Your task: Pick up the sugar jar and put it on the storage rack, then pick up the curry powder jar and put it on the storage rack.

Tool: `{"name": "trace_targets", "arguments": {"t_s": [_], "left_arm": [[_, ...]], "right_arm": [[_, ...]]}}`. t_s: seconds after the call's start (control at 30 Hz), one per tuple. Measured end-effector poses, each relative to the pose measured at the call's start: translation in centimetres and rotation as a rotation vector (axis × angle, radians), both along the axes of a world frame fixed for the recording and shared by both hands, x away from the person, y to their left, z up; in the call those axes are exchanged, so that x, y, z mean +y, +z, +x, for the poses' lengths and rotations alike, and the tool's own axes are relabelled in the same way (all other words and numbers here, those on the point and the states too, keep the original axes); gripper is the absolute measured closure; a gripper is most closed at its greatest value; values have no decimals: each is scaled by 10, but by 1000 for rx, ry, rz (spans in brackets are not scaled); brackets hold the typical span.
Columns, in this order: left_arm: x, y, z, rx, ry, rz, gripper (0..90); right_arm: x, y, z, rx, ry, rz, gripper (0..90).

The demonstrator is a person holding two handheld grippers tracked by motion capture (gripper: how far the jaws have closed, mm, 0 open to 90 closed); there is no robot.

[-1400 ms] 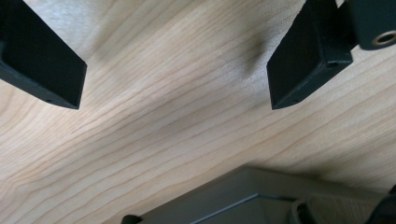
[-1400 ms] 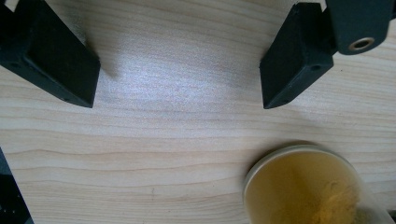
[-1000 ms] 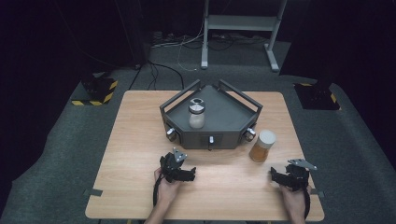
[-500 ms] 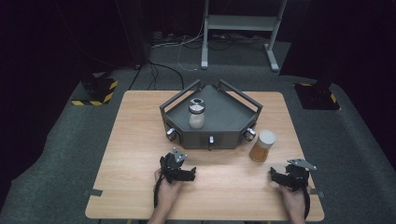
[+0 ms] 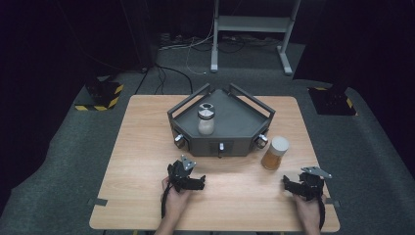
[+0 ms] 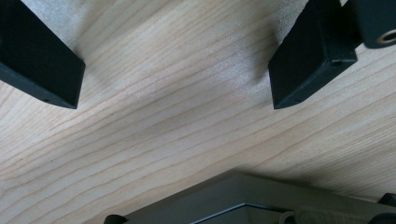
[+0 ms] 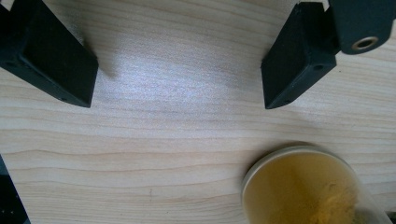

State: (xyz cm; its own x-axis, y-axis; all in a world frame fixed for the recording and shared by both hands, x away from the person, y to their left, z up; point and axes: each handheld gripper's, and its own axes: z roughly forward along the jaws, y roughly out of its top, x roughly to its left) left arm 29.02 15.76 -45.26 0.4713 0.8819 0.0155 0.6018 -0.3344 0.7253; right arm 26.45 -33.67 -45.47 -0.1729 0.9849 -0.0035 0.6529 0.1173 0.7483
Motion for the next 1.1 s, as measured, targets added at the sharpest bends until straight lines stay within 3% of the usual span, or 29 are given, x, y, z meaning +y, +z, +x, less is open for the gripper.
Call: {"name": "trace_targets", "arguments": {"t_s": [1.1], "left_arm": [[0,0,0,-1,1,0,39]], "right_arm": [[0,1,2,10,14,-5,70]]}}
